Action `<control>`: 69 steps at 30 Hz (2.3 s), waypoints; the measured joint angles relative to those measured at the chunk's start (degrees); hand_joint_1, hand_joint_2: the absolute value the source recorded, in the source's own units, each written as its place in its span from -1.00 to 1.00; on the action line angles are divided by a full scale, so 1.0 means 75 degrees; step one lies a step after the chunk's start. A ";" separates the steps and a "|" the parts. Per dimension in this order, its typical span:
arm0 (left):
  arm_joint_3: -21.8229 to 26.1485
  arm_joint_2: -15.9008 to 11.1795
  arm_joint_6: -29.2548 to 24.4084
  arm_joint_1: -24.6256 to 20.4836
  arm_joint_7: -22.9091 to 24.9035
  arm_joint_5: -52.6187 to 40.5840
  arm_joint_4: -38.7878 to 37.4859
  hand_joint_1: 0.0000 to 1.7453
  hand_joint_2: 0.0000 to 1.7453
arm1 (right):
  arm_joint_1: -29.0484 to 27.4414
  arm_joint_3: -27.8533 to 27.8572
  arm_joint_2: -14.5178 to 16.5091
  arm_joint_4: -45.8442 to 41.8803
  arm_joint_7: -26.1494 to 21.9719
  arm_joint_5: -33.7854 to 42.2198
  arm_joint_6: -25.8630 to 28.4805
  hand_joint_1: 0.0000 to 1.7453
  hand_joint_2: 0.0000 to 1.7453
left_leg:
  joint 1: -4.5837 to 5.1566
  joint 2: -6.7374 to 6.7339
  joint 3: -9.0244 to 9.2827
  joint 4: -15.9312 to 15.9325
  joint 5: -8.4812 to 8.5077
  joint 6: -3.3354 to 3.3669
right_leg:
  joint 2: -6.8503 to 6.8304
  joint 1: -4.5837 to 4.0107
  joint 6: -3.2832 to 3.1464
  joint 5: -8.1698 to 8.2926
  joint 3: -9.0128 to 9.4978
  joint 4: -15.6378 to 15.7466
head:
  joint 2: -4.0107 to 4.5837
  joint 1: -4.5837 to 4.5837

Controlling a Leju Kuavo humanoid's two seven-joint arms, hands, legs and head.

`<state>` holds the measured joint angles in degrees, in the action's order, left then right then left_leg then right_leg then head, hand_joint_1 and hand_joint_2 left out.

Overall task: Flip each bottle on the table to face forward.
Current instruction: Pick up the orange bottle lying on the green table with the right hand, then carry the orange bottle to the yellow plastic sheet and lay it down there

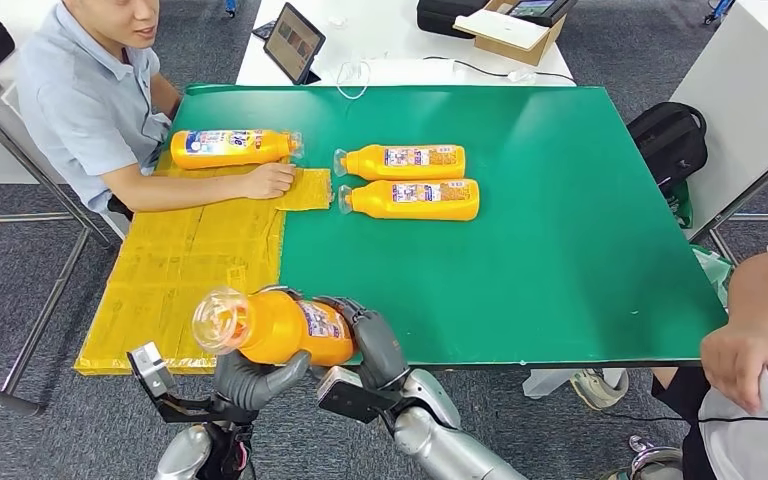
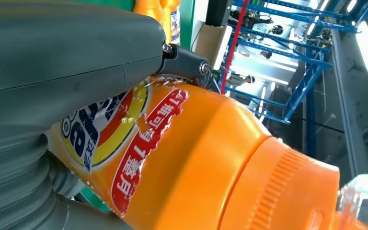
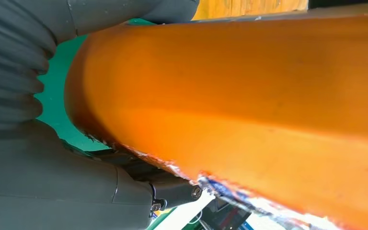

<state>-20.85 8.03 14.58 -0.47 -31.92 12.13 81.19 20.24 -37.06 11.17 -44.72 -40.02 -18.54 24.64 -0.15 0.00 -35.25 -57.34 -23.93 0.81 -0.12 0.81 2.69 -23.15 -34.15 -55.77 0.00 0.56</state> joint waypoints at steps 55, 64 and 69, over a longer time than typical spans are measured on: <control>0.0658 -0.0755 -0.6318 -0.4386 0.1606 -0.7358 -0.5144 1.00 1.00 | -0.0148 -0.0202 -0.0486 -0.2121 -0.0003 0.0358 0.2039 -1.00 -1.00 | -0.0002 0.0002 0.0001 -0.0002 0.0020 -0.0005 | -0.0002 -0.0001 -0.0001 0.0007 -0.0002 -0.0011 | 0.0000 -0.0001; 0.0288 -0.0742 -0.5804 -0.4909 0.1964 -0.7959 -0.6257 1.00 1.00 | -0.0155 -0.0395 -0.0551 -0.2174 -0.0003 0.0518 0.2030 -1.00 -1.00 | -0.0001 0.0005 0.0000 -0.0004 0.0019 -0.0005 | -0.0004 0.0000 0.0000 0.0007 -0.0004 -0.0008 | 0.0000 0.0000; -0.0126 -0.0476 -0.4935 -0.5128 0.2435 -0.8637 -0.6759 1.00 1.00 | -0.0166 -0.0436 -0.0623 -0.2174 -0.0003 0.0620 0.2000 -1.00 -1.00 | 0.0001 0.0004 -0.0001 -0.0004 0.0019 -0.0004 | -0.0003 0.0001 0.0001 0.0009 -0.0002 -0.0008 | 0.0000 -0.0001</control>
<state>-21.80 4.46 -22.43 -38.93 -13.66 -52.65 30.49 19.00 -40.33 6.50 -61.02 -40.04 -13.89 39.64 -0.15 0.03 -35.26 -57.37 -23.79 0.77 -0.14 0.82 2.70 -23.09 -34.17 -55.82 0.00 0.55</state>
